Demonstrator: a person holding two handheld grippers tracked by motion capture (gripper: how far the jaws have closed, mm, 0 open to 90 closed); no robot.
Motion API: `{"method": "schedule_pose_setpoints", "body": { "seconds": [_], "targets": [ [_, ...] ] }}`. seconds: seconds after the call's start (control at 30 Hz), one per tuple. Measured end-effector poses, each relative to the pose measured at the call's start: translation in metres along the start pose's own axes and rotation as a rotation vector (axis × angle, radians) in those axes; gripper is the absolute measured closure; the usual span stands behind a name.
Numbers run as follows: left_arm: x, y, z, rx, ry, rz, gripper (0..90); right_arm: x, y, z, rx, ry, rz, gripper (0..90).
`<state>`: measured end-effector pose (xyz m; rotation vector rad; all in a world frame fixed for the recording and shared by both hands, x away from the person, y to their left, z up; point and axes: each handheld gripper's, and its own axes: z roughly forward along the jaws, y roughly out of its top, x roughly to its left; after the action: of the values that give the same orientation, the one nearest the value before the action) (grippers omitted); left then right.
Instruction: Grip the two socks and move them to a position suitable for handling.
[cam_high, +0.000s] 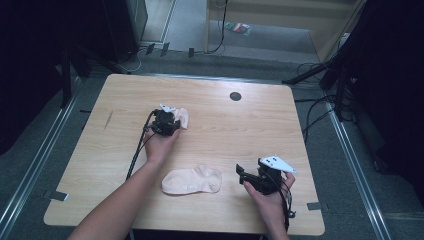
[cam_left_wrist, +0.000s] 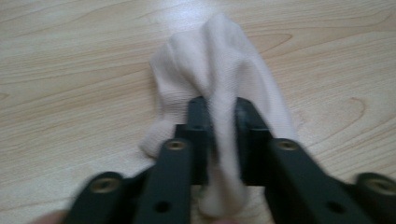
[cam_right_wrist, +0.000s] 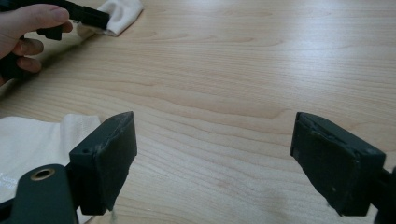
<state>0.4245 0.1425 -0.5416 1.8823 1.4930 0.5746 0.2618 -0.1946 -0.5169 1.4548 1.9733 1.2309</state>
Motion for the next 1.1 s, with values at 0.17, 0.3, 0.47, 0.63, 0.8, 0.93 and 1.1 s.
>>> {"method": "schedule_pose_setpoints", "body": {
  "seconds": [0.17,0.3,0.47,0.63,0.8,0.93,1.1],
  "targets": [
    [0.003,-0.002,-0.009,-0.006,-0.035,0.034,86.0,0.002,-0.001,0.001,0.003,0.004,0.001,15.0],
    [0.002,-0.006,-0.027,-0.062,-0.067,0.045,86.2,0.002,-0.001,0.001,0.004,0.002,0.0,15.2],
    [-0.005,-0.011,-0.064,-0.147,-0.118,0.078,86.3,0.003,0.0,0.003,0.003,0.001,-0.001,15.4],
    [-0.02,-0.028,-0.095,-0.183,-0.177,0.13,86.3,0.007,0.0,0.004,0.005,0.0,-0.006,15.5],
    [-0.026,-0.053,-0.098,-0.154,-0.193,0.154,86.3,0.009,-0.001,0.005,0.009,0.0,-0.01,15.5],
    [-0.023,-0.068,-0.094,-0.126,-0.18,0.144,86.1,0.009,-0.001,0.005,0.01,0.001,-0.011,15.5],
    [-0.013,-0.075,-0.091,-0.117,-0.215,0.086,53.7,0.01,-0.001,0.006,0.011,0.001,-0.01,15.5]
  ]
}}
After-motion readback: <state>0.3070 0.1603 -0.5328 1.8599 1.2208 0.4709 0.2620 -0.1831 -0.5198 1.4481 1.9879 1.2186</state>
